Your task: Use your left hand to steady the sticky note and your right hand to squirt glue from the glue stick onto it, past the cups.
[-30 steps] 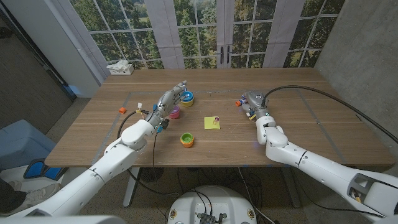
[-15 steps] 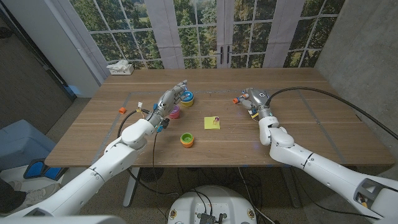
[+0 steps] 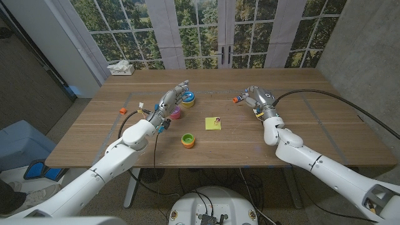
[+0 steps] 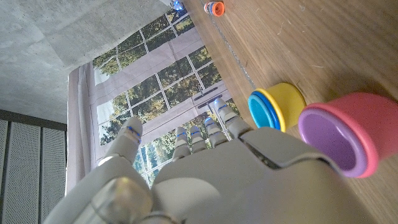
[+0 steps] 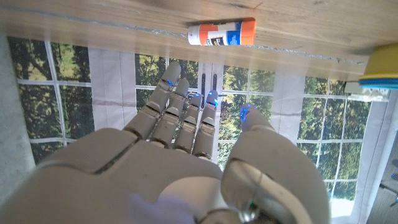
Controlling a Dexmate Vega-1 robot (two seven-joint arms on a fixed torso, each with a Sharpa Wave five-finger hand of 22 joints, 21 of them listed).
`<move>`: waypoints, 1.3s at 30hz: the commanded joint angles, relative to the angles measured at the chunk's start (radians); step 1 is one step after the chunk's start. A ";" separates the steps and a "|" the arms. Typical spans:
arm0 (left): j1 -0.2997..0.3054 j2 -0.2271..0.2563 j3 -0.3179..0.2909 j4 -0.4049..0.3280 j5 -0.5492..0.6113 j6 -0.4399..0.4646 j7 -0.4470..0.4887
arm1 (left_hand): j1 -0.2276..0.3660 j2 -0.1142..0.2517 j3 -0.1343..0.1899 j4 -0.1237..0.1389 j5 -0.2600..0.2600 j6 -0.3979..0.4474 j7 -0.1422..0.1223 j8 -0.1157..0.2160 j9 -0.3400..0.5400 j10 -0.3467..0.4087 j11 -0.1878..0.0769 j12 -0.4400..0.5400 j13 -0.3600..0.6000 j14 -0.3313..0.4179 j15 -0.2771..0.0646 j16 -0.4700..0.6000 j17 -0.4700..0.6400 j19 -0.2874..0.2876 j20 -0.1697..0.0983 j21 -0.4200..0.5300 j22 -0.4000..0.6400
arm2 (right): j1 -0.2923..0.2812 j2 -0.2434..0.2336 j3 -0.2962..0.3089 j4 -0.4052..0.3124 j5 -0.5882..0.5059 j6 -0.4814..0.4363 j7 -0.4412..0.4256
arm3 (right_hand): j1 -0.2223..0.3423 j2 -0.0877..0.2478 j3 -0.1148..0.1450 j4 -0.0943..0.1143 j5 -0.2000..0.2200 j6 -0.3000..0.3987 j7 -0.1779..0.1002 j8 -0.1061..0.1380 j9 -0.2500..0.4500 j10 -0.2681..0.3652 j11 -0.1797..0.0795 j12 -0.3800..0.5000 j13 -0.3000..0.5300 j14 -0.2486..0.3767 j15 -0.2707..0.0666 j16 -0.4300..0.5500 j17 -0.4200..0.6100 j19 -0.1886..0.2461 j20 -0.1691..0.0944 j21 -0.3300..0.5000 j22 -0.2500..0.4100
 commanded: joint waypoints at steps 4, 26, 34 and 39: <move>0.020 0.005 -0.010 -0.021 0.010 -0.014 0.017 | 0.008 0.027 -0.001 -0.003 0.004 -0.003 -0.005 0.006 -0.001 -0.004 -0.003 0.010 0.001 -0.008 -0.053 0.006 0.001 -0.015 0.004 -0.010 -0.001 | -0.061 0.002 0.122 0.026 0.299 0.319 0.011 | -0.092 0.013 -0.011 0.037 -0.022 -0.070 0.018 -0.010 -0.001 -0.046 0.004 0.000 -0.013 -0.059 -0.052 -0.026 -0.014 -0.024 -0.028 -0.059 0.001; 0.041 0.000 -0.022 -0.033 0.002 -0.018 0.037 | -0.004 0.046 -0.009 0.018 0.007 -0.021 -0.022 0.001 -0.003 -0.050 0.011 -0.001 0.000 -0.084 -0.068 -0.004 0.005 -0.116 -0.026 -0.046 -0.006 | -0.127 0.078 0.259 0.086 0.764 0.649 0.239 | -0.263 0.014 -0.028 0.094 -0.033 -0.302 0.044 -0.012 -0.016 -0.211 0.008 -0.004 -0.050 -0.252 -0.031 -0.076 -0.072 -0.162 -0.026 -0.258 0.000; 0.044 0.004 -0.029 -0.033 -0.012 -0.014 0.031 | -0.005 0.047 -0.014 0.020 0.007 -0.041 -0.022 -0.003 -0.003 -0.072 0.015 -0.003 -0.001 -0.103 -0.067 -0.002 0.004 -0.137 -0.031 -0.049 -0.007 | -0.137 0.099 0.275 0.095 0.847 0.679 0.285 | -0.272 0.003 -0.024 0.084 -0.031 -0.332 0.050 -0.012 -0.018 -0.245 0.010 -0.004 -0.055 -0.304 -0.038 -0.085 -0.095 -0.222 -0.056 -0.314 -0.001; 0.043 0.004 -0.033 -0.029 -0.022 -0.018 0.023 | -0.005 0.048 -0.016 0.021 0.008 -0.047 -0.022 -0.003 -0.003 -0.081 0.018 -0.004 -0.001 -0.113 -0.065 -0.002 0.004 -0.148 -0.033 -0.051 -0.007 | -0.140 0.116 0.287 0.101 0.949 0.686 0.352 | -0.274 -0.005 -0.025 0.080 -0.031 -0.336 0.053 -0.011 -0.018 -0.249 0.012 -0.003 -0.056 -0.310 -0.040 -0.085 -0.102 -0.226 -0.053 -0.323 -0.001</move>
